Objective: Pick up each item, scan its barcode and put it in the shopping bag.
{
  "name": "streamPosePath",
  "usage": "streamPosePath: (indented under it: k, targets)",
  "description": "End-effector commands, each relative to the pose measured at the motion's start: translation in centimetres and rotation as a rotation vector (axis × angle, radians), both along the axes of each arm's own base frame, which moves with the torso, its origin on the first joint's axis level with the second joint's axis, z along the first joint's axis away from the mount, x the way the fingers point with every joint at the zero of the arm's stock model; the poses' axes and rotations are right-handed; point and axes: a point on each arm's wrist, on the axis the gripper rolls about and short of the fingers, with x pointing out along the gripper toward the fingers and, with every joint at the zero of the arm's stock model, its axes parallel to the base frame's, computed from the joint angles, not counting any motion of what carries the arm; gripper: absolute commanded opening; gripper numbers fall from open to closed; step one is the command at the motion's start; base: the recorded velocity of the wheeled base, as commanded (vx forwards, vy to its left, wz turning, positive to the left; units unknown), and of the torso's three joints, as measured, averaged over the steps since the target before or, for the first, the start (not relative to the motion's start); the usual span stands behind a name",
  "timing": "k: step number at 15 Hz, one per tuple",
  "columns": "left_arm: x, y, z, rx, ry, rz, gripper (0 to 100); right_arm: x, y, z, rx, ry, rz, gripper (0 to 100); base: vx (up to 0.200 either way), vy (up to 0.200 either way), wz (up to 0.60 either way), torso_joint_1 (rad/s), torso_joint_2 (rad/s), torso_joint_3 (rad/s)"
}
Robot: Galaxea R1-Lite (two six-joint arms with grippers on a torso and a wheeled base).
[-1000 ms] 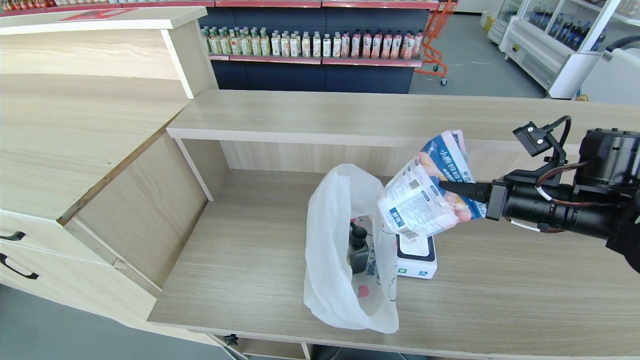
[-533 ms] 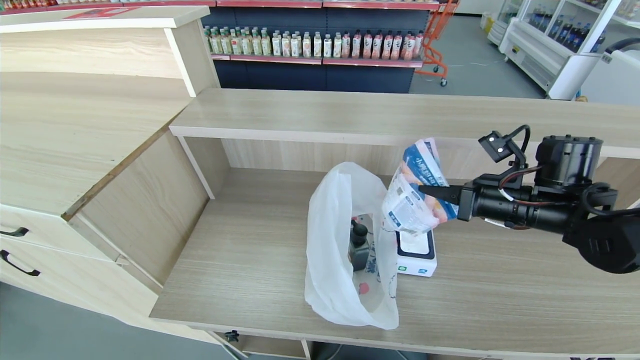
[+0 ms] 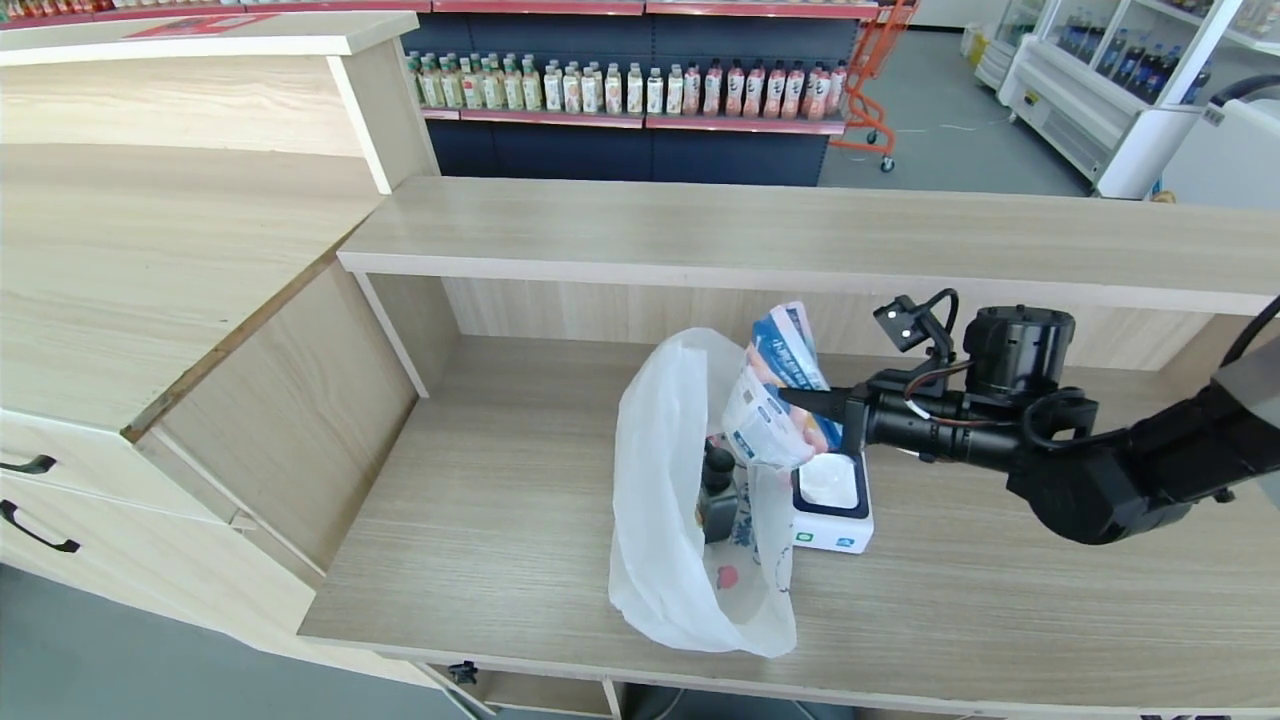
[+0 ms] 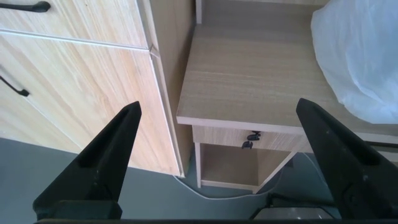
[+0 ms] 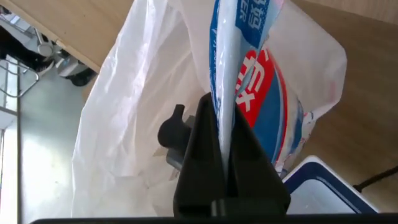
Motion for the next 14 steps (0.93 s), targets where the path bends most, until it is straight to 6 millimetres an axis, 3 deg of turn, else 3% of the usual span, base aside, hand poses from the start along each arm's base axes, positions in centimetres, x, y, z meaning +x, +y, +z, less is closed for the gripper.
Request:
streamPosePath:
  k: [1, 8, 14]
  targets:
    - [0.0, 0.0, 0.0, 0.0, 0.001, 0.0, 100, 1.4, 1.5, -1.5, -0.007, 0.01, 0.03, 0, 0.0, 0.0, 0.0, 0.0, 0.0, 0.0]
    - [0.0, 0.0, 0.0, 0.0, 0.0, 0.0, 100, 3.1, 3.8, -2.6, 0.0, -0.016, 0.07, 0, 0.0, 0.0, 0.0, 0.0, 0.0, 0.0]
    - [0.0, 0.0, 0.0, 0.0, 0.0, 0.0, 100, 3.7, 4.9, -0.6, 0.038, -0.06, 0.09, 0, 0.0, 0.0, 0.0, 0.0, 0.0, 0.0]
